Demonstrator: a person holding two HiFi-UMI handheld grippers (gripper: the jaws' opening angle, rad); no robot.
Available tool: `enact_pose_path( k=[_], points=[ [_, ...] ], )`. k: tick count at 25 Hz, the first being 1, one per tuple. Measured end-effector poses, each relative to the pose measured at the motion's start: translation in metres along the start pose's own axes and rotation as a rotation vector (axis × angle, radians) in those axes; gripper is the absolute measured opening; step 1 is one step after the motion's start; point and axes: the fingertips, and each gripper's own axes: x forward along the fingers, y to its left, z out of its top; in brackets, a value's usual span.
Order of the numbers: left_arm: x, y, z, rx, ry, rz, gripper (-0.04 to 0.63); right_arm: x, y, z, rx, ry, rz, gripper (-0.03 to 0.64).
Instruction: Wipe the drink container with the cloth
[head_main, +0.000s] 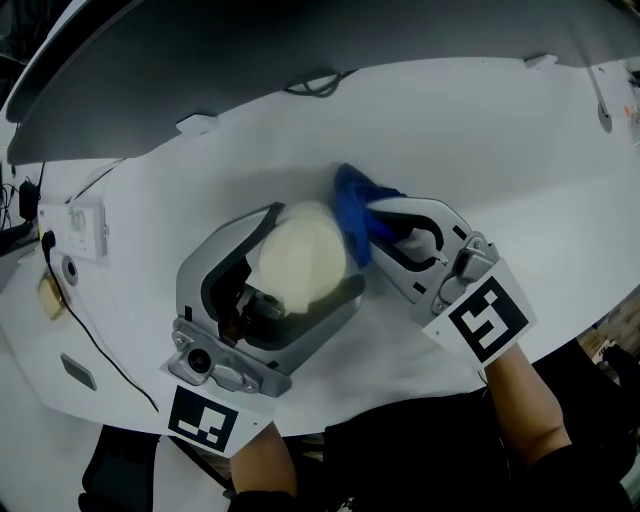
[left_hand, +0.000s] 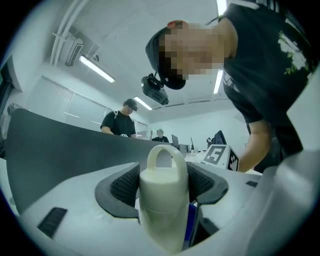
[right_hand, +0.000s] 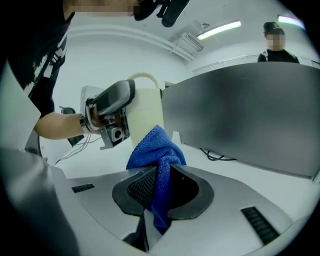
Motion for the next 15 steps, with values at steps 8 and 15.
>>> enact_pose_path(
  k=[8, 15],
  points=[
    [-0.016, -0.021, -0.003, -0.016, 0.028, -0.029, 0.285, -0.016, 0.018, -0.001, 0.081, -0.024, 0.022, 0.046],
    [-0.023, -0.017, -0.005, -0.027, 0.02, 0.017, 0.285, 0.003, 0.033, -0.024, -0.082, 0.044, 0.022, 0.045]
  ],
)
